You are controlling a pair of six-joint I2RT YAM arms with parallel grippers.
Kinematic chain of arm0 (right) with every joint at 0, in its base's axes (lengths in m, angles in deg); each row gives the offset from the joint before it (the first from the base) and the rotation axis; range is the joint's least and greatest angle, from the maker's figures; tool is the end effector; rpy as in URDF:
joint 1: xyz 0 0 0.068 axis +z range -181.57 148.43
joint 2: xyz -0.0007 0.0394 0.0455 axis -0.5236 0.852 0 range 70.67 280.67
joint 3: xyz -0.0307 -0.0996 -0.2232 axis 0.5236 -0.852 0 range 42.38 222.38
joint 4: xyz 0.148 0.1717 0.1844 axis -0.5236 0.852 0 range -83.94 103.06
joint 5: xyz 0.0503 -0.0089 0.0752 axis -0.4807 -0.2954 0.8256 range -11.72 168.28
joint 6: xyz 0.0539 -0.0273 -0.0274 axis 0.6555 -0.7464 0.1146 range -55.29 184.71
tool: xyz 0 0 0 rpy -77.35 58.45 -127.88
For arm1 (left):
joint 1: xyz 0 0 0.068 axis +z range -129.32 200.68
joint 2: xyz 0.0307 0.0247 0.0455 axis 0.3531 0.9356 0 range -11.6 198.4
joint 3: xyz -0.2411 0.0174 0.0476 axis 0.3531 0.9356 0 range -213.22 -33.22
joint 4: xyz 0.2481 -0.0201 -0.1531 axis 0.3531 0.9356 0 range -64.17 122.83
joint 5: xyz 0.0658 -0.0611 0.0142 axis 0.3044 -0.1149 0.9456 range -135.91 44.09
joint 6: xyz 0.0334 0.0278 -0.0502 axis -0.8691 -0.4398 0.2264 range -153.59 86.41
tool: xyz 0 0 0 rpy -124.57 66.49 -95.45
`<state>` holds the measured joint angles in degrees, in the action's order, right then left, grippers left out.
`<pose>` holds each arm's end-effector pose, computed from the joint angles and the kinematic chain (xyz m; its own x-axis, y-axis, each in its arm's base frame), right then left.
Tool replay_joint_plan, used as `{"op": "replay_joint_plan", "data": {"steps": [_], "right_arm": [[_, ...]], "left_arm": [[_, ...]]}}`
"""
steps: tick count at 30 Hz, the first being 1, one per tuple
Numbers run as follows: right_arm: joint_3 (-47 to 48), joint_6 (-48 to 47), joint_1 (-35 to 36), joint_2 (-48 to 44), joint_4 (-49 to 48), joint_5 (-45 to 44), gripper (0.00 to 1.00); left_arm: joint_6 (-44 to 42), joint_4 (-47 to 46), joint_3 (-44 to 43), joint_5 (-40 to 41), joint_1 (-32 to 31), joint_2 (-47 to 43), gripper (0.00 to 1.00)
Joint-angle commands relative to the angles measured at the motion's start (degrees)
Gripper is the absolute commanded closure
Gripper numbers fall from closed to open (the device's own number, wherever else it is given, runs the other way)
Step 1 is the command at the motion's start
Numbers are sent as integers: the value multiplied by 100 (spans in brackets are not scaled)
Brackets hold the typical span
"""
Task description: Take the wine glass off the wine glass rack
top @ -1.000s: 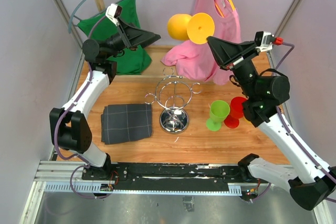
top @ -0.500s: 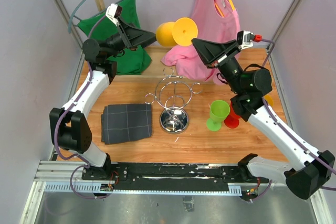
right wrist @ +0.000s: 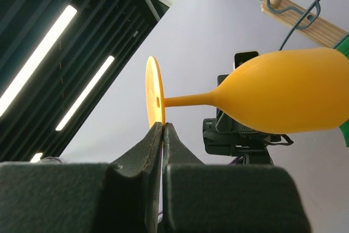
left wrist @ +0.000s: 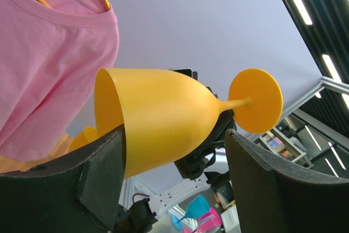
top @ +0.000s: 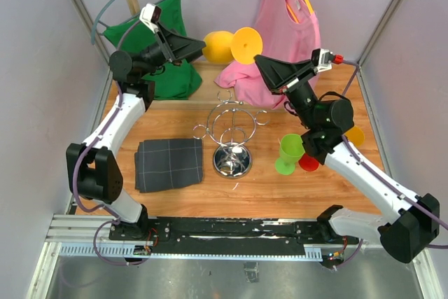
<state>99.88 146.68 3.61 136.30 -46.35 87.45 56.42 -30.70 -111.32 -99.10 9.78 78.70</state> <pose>0.2369 0.1773 0.4370 -0.5758 0.7901 -0.2102 -0.6576 -0.2947 0.6934 0.3660 -0.1134 0.4238 -0.6757 -0.4802 -0.5593 0.6861 -0.1322 -0.7154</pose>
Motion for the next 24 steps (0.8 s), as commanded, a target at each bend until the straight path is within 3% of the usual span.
{"op": "replay_joint_plan", "data": {"steps": [1,11,15,20,24], "right_arm": [[-237,149,51,127,-638,-275,99],[-355,374,42,492,-1062,-335,99],[-449,440,42,554,-1211,-378,99],[-593,374,6,464,-1180,-342,99],[-588,-54,-110,33,-238,-35,99]], "left_arm": [[153,-218,8,36,9,-473,29],[201,-132,79,11,9,-856,53],[180,-68,145,-5,9,-962,70],[84,33,199,-25,9,-1048,99],[-220,306,127,-62,9,-1059,100]]}}
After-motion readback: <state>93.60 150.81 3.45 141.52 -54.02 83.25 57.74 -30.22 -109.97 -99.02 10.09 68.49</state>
